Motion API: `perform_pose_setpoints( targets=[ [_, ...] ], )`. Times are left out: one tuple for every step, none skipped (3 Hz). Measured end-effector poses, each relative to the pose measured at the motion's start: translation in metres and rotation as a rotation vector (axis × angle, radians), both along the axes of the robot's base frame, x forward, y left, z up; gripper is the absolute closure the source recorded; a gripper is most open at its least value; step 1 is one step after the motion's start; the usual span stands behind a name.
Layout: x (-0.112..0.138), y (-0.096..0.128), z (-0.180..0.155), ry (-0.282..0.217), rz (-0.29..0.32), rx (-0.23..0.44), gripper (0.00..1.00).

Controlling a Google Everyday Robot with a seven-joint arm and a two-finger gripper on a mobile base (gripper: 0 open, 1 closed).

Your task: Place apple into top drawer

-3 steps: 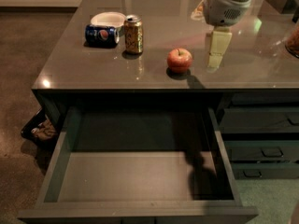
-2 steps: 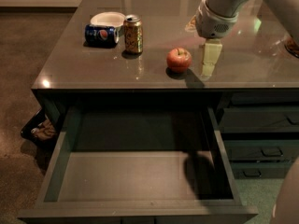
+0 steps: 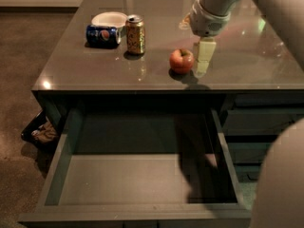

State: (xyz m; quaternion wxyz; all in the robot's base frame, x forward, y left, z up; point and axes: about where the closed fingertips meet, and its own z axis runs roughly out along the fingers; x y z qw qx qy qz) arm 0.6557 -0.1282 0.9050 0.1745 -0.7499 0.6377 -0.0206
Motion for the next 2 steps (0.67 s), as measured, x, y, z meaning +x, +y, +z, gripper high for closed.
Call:
perform_pose_setpoints(
  targets=[
    [0.0252, 0.0214, -0.012, 0.004, 0.069, 0.021, 0.0],
    [0.0252, 0.0214, -0.012, 0.004, 0.069, 0.021, 0.0]
  ],
)
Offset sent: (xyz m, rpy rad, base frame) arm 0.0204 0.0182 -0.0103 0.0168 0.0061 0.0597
